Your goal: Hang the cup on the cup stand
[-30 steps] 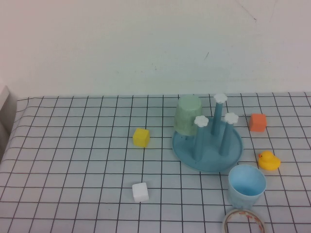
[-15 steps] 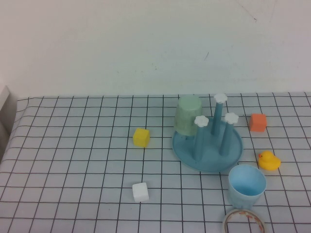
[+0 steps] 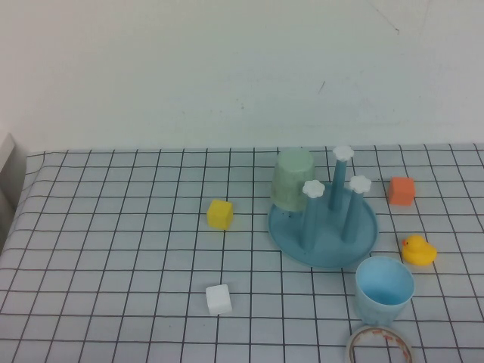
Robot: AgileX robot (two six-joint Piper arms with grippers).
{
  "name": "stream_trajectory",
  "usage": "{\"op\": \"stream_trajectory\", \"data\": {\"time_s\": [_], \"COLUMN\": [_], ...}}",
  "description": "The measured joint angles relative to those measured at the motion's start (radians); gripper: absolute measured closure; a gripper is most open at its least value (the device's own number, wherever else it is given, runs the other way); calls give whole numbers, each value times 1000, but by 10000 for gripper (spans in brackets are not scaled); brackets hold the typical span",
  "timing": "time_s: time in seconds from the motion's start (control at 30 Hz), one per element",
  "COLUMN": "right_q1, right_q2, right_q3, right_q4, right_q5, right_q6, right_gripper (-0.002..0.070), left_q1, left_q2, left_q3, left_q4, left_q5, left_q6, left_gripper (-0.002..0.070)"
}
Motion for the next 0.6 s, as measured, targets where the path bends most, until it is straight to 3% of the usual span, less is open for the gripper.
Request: {"op": "stream_trajectory", "data": {"time_s": [0.3,0.43,0.6], "right_q1": [0,0,0], "right_q2": [0,0,0], "right_q3": [0,10,10], "right_q4": [-30,-85,-162], "right_q5": [-8,-124,-503], "right_q6": [0,0,-2], "right_gripper": [678,678,678], "left_q1": [0,0,0], "left_q2": [0,0,0], "left_q3": [8,8,8], "left_q4": [56,157,303], "left_q5": [-94,-311,-692], "left_q6": [17,23,25], "left_gripper": [677,677,677]}}
